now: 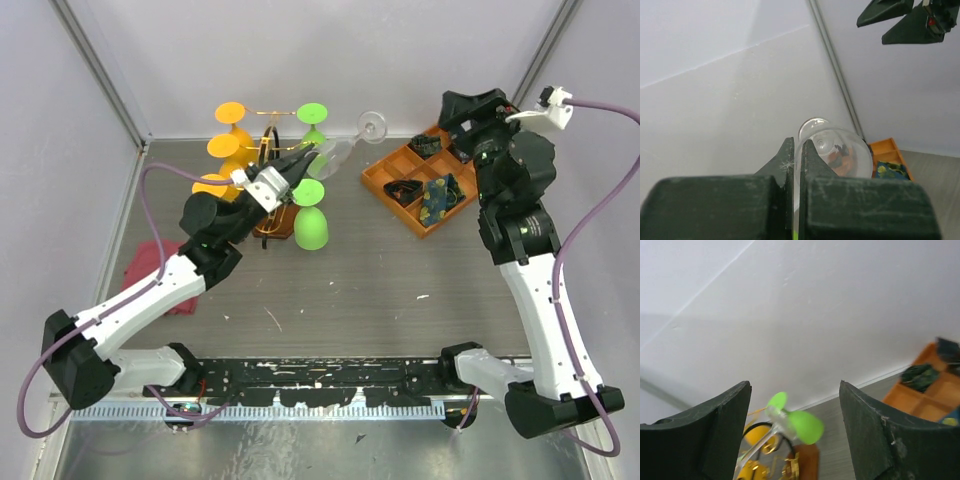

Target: Place the wine glass upside down on the wine glass rack

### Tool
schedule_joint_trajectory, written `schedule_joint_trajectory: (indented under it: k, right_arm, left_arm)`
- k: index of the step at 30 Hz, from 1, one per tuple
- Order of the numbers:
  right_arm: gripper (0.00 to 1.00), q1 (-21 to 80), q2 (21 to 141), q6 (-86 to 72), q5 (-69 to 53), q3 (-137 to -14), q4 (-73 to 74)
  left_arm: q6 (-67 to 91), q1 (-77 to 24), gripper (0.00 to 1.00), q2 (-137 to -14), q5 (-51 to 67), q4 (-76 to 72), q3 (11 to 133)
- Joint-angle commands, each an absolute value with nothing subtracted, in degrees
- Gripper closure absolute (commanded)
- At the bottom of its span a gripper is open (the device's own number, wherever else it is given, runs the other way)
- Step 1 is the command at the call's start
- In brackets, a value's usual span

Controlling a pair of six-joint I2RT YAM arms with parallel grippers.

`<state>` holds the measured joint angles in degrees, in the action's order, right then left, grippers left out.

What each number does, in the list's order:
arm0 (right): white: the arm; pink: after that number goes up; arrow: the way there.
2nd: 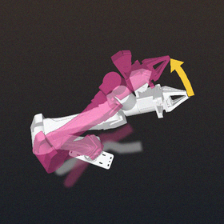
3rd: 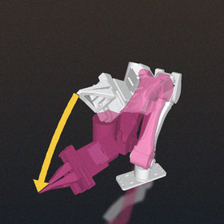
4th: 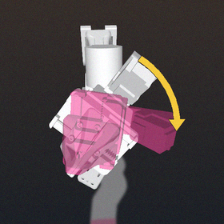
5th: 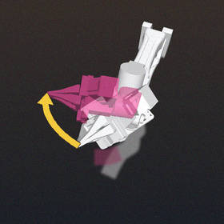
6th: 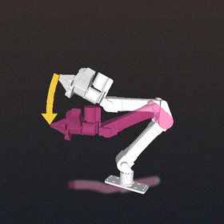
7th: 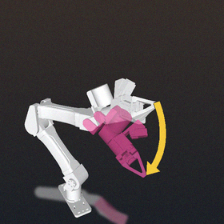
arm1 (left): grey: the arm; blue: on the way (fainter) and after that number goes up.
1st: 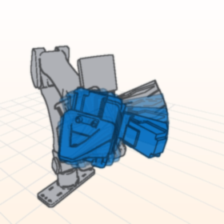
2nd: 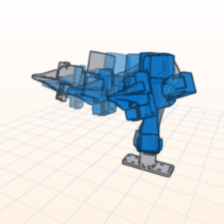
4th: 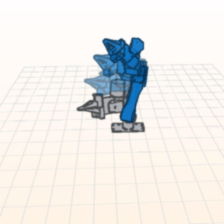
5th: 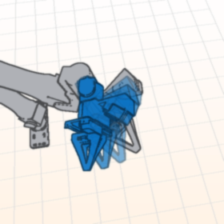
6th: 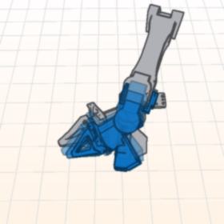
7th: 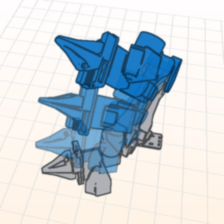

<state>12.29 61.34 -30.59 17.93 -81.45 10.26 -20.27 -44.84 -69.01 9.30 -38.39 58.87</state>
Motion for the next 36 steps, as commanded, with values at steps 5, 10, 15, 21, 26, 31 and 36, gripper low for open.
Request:
schedule_joint_trajectory:
  k: [5,10,15,21,26,31,36]
  right_arm:
    - [0.23,12.41,66.81,-53.6,-6.9,-81.89,5.47]
    - [0.23,12.42,68.2,-58.3,-11.84,-80.65,0.52]
    - [0.24,12.42,69.01,-59.31,-12.89,-82.05,0.19]
    - [0.25,12.79,70.99,-61.43,-15.22,-81.66,0.83]
    - [0.26,14.01,72.59,-61.81,-15.31,-81.25,-0.15]
    - [0.26,15.17,74.25,-61.91,-15.17,-82.19,-1.06]
    - [0.27,15.61,76.01,-63.32,-15.31,-82.68,-2.31]
  left_arm:
    - [-28.43,-45.02,1.0,-74.45,5.8,-68.0,54.22]
    - [-28.7,-45.03,1.0,-76.3,5.94,-72.28,52.62]
    - [-28.63,-45.01,1.0,-77.98,6.73,-74.49,51.62]
    - [-27.82,-45.12,1.0,-80.58,7.58,-77.6,51.96]
    - [-27.82,-45.21,1.0,-81.65,7.33,-77.63,52.86]
    - [-28.36,-45.7,1.0,-82.25,7.47,-77.56,53.1]
    - [-29.73,-46.15,1.0,-82.43,7.98,-76.8,53.11]
